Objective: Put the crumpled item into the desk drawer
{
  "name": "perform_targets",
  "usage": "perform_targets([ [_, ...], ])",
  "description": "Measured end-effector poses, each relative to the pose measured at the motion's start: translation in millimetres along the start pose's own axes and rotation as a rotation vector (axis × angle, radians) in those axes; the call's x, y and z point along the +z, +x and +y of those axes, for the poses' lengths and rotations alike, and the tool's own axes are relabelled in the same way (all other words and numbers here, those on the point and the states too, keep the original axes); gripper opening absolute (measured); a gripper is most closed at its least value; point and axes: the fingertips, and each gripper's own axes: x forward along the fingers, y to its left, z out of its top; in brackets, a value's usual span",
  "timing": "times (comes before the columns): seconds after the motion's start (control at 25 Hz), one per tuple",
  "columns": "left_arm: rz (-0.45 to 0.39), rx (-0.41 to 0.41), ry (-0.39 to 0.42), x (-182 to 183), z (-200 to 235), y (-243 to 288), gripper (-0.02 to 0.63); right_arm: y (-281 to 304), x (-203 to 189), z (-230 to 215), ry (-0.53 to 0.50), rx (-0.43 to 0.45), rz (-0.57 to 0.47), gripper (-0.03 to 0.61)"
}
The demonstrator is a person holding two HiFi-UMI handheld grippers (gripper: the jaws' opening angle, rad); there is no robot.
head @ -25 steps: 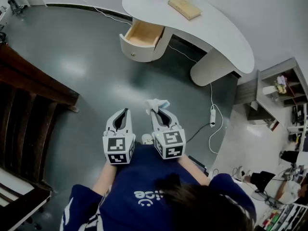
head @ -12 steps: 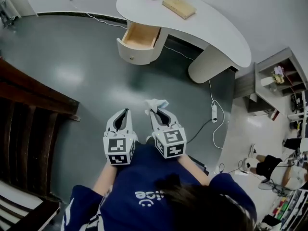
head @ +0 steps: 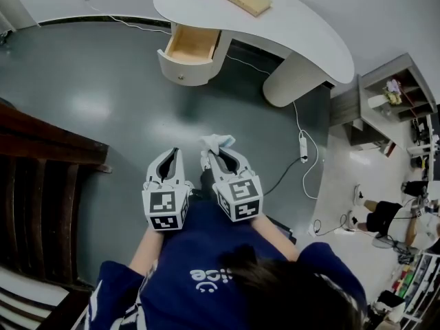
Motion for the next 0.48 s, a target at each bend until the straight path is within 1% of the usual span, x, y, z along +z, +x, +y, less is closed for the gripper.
perform_targets([
  [0.12,0.020,0.005,0.004,-2,5,9,0.003,8,-1,-4,0.015,0.011,0.005,0.057],
  [0.24,0.022,0.021,0.009,3,12,24,0.003,24,4,-12,0.014,0.035,0.007,0.057],
  [0.48,0.024,0.063,-0.003,24,22,61,0.003,61,34,-47,0.013,0.064,-0.001,0.057],
])
